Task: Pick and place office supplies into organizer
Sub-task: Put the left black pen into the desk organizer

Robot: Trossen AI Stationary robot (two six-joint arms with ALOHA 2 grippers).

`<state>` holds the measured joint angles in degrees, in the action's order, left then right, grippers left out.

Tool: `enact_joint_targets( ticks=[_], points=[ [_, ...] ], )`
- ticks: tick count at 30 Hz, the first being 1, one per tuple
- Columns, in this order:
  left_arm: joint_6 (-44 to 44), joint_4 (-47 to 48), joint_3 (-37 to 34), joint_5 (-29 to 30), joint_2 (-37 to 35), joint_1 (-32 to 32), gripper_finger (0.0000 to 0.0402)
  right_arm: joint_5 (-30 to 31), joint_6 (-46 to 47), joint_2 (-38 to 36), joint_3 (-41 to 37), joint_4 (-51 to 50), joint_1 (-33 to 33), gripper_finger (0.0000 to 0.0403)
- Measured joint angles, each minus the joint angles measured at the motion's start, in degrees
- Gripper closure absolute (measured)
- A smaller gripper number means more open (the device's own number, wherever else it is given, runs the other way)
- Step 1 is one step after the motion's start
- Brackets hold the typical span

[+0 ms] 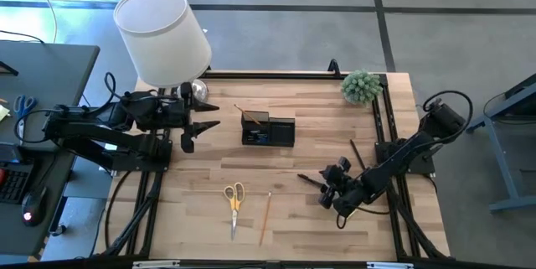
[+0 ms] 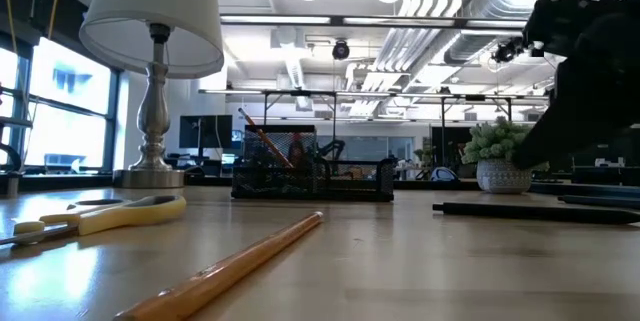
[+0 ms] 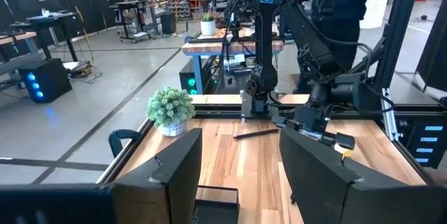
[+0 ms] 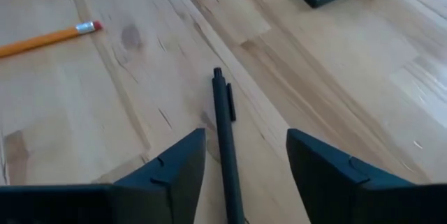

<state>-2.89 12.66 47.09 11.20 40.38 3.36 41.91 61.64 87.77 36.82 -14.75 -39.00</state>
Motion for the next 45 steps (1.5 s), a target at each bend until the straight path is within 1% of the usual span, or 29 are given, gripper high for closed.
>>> enact_joint_targets(
  ticks=[5,10,12,14,17,21,25,38,45],
  points=[
    [0.1,0.0,0.0,0.0,0.0,0.0,0.0218,-0.4,-1.1,0.0,0.0,-0.1,-0.8,0.0199],
    [0.1,0.0,0.0,0.0,0.0,0.0,0.0218,4.4,-2.1,0.0,0.0,-0.2,-2.1,0.0208],
    [0.1,0.0,0.0,0.0,0.0,0.0,0.0218,5.2,-2.3,0.1,0.0,-0.1,-2.3,0.0212],
    [0.1,0.0,0.0,0.0,0.0,0.0,0.0218,6.2,-2.2,1.3,0.0,1.4,-2.4,0.0217],
    [0.0,0.0,0.0,0.0,0.0,0.0,0.0218,7.6,-3.2,4.8,0.0,6.9,-2.9,0.0226],
    [-0.1,-0.1,0.0,0.0,0.0,0.0,0.0218,7.6,-2.5,9.8,0.0,9.9,-3.6,0.0239],
    [-0.2,-0.1,0.0,0.0,0.0,0.0,0.0218,7.5,0.7,12.3,0.0,9.9,-4.2,0.0255],
    [-0.3,-0.1,0.0,0.0,0.0,0.0,0.0218,7.4,2.4,13.6,0.0,9.4,-5.3,0.0279],
    [-0.3,-0.1,0.0,0.0,0.0,0.0,0.0218,7.8,2.9,14.8,-0.2,11.4,-5.3,0.0310]
  ],
)
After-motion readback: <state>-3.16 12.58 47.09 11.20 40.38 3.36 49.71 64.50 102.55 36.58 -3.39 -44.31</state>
